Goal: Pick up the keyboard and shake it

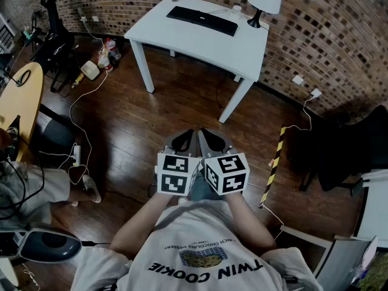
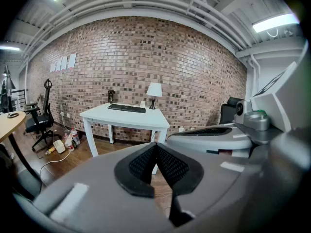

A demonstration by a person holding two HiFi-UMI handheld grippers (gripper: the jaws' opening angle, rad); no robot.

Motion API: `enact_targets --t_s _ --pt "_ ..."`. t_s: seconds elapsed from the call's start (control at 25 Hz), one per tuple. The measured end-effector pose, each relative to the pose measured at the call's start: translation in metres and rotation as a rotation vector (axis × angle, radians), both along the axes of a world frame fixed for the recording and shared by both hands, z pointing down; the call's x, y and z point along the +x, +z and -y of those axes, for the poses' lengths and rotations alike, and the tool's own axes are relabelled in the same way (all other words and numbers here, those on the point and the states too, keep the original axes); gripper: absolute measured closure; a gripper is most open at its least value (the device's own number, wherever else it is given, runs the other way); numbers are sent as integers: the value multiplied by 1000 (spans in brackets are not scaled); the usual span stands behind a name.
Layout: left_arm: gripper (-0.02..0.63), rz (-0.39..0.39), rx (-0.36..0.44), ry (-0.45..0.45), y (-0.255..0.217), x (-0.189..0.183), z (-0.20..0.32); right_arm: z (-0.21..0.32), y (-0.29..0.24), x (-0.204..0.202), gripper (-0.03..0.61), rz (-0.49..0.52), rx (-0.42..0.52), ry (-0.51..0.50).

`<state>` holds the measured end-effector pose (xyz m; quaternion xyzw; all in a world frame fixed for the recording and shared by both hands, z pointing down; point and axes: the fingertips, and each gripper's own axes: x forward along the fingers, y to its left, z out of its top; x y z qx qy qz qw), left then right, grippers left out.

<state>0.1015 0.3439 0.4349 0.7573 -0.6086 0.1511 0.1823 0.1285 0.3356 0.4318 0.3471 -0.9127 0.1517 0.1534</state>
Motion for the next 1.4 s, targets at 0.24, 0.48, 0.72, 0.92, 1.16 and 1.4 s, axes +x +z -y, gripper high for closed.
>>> enact_targets --t_s 0.24,0.48,0.72,0.92,1.16,1.4 --pt "607 -1 -13 -12 12 -21 60 60 12 -24 577 8 -12 -22" --pt "607 12 -29 -35 12 -43 147 148 11 -47 577 22 -24 -52" --pt "607 72 -31 -26 3 -50 236 239 4 -51 577 38 -24 -55" --pt "607 107 -35 -26 1 -55 285 292 1 -50 577 54 -18 -47" --pt "607 120 -35 -2 4 -61 343 342 8 -50 577 54 -28 -23" --pt "607 95 -24 27 10 -72 392 387 15 -64 577 31 -24 -3"
